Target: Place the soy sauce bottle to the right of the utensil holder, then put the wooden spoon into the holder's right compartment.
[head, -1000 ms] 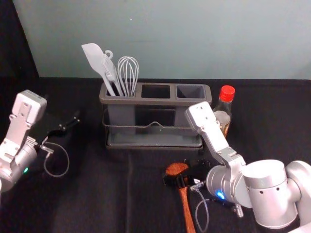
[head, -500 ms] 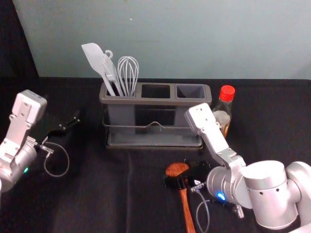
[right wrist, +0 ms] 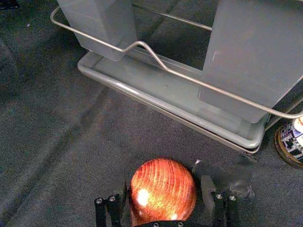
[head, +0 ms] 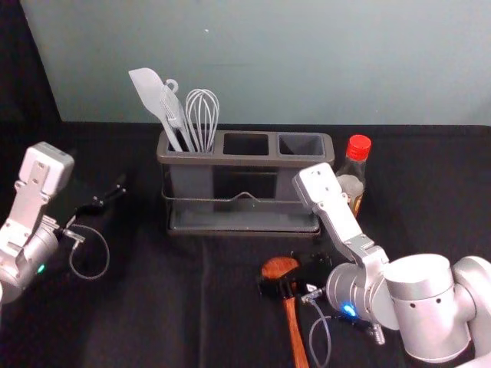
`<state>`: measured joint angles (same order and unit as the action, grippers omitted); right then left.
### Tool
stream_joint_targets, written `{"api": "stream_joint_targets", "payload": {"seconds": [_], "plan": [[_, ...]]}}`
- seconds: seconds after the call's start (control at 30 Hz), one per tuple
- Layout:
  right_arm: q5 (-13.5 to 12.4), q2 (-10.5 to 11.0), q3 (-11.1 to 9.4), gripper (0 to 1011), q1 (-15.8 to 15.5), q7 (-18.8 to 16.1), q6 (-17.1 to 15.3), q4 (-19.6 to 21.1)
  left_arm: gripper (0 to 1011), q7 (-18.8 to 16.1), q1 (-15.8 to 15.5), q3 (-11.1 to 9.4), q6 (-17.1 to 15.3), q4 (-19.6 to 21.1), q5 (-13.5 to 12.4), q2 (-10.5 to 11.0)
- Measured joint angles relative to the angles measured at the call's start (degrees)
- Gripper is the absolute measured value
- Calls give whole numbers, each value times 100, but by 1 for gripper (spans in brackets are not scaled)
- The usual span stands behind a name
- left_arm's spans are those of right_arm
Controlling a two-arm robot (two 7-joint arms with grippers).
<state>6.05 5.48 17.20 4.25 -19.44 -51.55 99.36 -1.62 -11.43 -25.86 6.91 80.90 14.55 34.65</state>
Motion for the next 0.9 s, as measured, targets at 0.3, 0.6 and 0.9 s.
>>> {"api": "stream_joint_targets", "payload": {"seconds": [0.3, 0.6, 0.9], "plan": [[133, -33, -8, 867, -5, -41, 7, -12, 1000, 0, 0, 0, 0, 0, 0, 0], [249, -30, -40, 861, -101, -120, -44, 199, 1000, 0, 0, 0, 0, 0, 0, 0], [242, 149, -66, 860, -430, -442, 153, 802, 1000, 0, 0, 0, 0, 0, 0, 0]]}}
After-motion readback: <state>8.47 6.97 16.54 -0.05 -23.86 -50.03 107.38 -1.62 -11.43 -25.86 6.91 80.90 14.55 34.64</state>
